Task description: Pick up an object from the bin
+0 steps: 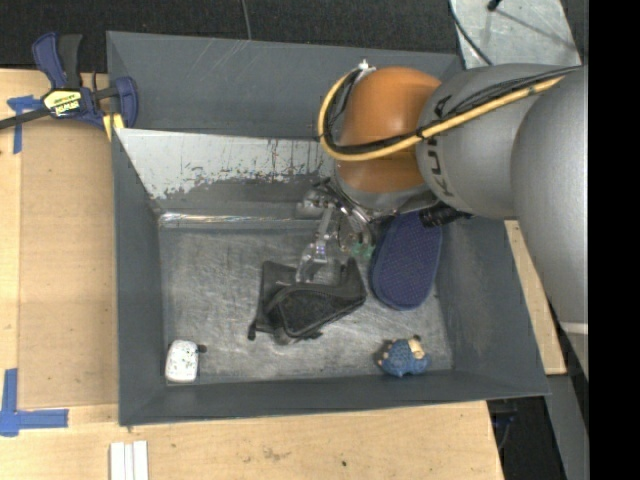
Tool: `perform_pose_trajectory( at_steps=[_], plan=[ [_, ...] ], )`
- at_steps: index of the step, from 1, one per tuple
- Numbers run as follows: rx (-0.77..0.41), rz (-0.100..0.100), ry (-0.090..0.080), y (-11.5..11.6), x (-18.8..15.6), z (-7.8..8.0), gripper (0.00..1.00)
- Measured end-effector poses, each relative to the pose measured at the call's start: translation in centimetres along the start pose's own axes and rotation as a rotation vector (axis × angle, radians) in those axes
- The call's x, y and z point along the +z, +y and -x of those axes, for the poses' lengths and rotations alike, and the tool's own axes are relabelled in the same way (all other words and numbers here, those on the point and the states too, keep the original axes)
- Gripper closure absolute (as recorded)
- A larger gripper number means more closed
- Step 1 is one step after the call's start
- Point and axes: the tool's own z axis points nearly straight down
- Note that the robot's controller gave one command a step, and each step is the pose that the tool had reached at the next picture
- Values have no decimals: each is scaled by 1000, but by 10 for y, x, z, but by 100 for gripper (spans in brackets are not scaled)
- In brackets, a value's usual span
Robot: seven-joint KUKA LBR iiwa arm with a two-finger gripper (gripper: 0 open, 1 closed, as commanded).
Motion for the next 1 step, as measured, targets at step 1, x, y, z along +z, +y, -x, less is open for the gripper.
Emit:
perform_pose_trajectory(
  at_steps=[1],
  plan=[
    [11,0,0,9,-8,-4,0]
  ],
)
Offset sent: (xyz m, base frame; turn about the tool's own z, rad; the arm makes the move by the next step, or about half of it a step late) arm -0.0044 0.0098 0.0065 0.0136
